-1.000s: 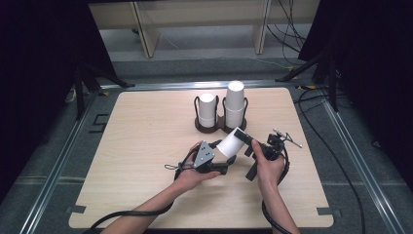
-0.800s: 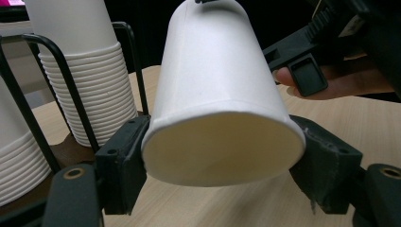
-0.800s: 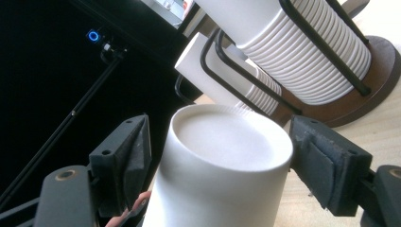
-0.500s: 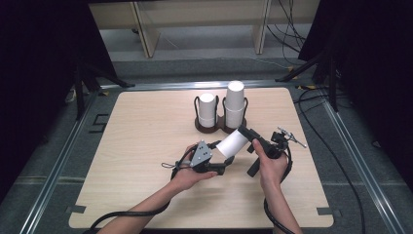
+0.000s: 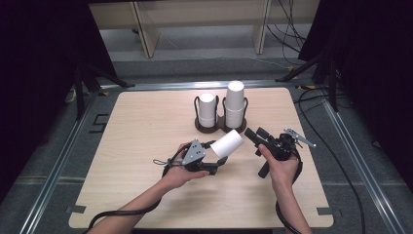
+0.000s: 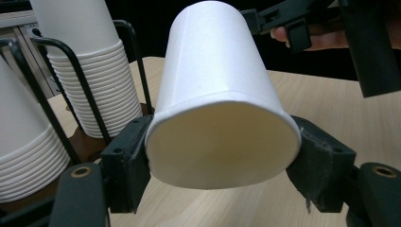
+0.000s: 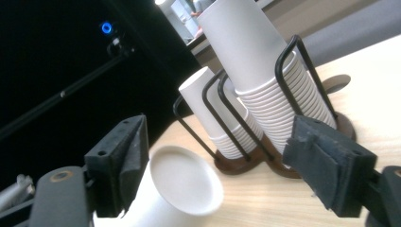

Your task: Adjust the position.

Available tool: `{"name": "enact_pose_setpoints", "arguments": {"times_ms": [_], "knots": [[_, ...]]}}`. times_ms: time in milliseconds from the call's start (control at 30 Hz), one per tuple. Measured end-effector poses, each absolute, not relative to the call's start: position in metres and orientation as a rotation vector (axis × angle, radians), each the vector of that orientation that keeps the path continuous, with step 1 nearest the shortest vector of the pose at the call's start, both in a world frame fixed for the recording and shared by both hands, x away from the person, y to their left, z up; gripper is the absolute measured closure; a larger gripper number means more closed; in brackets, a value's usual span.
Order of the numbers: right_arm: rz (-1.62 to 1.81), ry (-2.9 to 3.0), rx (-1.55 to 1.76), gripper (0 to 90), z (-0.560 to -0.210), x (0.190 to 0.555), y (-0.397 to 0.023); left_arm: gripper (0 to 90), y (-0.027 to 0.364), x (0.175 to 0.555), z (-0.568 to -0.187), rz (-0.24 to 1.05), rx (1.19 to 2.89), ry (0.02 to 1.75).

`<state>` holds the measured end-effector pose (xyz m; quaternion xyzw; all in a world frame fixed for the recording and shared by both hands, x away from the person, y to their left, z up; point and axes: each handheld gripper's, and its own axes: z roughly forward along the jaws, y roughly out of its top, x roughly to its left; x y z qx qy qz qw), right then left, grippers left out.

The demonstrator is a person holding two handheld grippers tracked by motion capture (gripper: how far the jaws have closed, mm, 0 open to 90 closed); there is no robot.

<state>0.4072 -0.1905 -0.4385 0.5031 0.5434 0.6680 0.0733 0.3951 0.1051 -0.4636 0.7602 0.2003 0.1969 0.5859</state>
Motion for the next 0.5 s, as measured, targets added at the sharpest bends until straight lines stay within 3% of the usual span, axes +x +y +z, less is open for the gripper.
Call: {"name": "enact_pose_setpoints", "arguments": {"times_ms": [500], "knots": [[1.895, 1.791, 1.355, 22.9, -0.447, 0.402, -0.202, 29.2, 0.147, 0.397, -0.451, 0.452, 1.810, 0.460]]}}
